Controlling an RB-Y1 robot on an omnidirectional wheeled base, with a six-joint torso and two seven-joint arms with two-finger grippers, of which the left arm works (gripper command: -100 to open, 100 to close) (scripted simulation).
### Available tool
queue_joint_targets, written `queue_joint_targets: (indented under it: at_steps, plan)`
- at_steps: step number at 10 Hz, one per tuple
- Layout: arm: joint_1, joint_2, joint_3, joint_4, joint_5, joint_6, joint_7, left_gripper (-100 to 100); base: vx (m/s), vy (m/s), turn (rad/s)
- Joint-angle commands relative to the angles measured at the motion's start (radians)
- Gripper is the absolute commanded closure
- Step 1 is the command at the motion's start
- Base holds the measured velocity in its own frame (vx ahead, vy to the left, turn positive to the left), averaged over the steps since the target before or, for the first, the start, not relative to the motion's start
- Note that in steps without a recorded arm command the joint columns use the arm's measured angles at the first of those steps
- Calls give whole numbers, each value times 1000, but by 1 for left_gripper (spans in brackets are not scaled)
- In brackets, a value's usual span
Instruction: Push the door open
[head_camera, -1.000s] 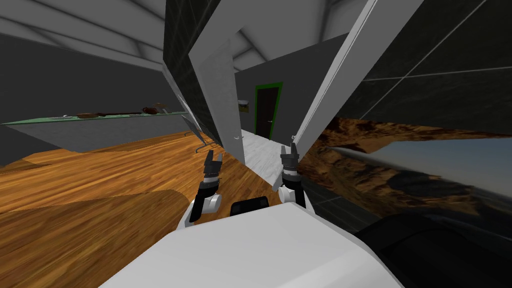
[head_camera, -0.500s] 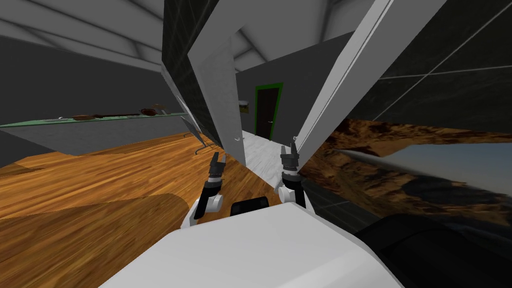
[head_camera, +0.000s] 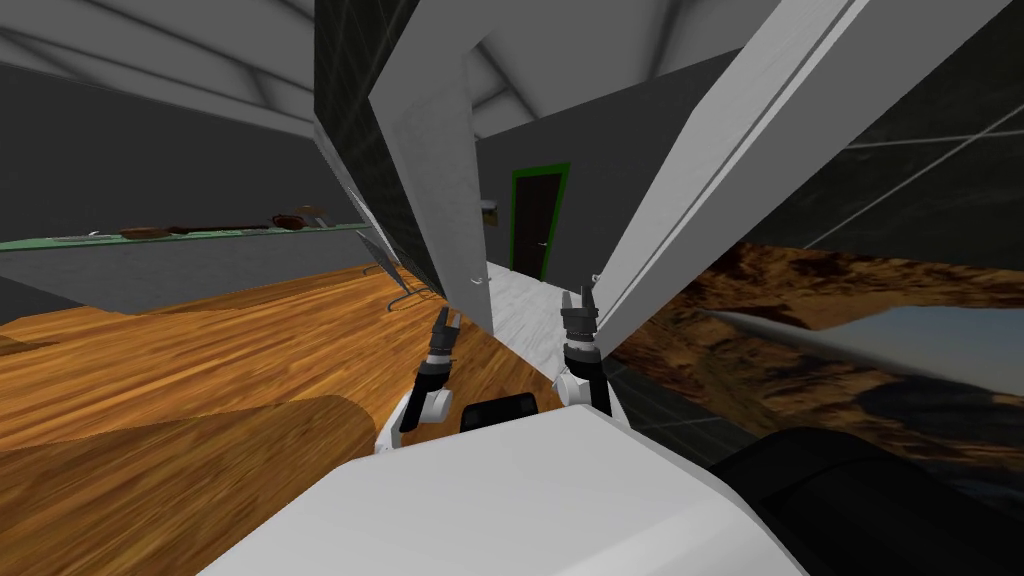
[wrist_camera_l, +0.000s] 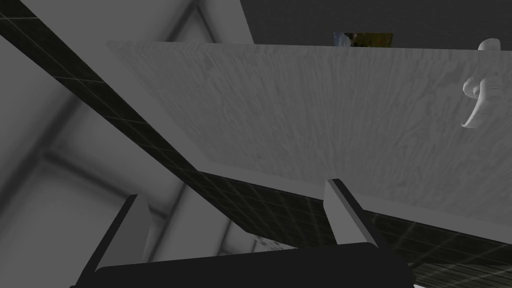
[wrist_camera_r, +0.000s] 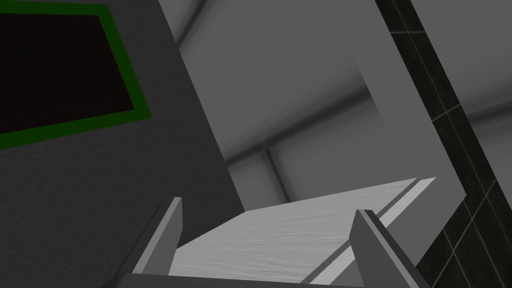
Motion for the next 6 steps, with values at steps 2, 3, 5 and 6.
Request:
queue_joint_targets:
  at_steps: [2, 3, 5, 6]
  plan:
    - [-26, 2, -13, 62, -10, -14, 13, -100, 94, 48, -15]
    - [-34, 3, -19, 82, -14, -17, 18, -100, 92, 71, -20]
    - [-50, 5, -30, 121, -21, -25, 28, -100, 84, 73, -17]
    - [-57, 6, -36, 141, -25, -28, 33, -100, 101, 64, -17]
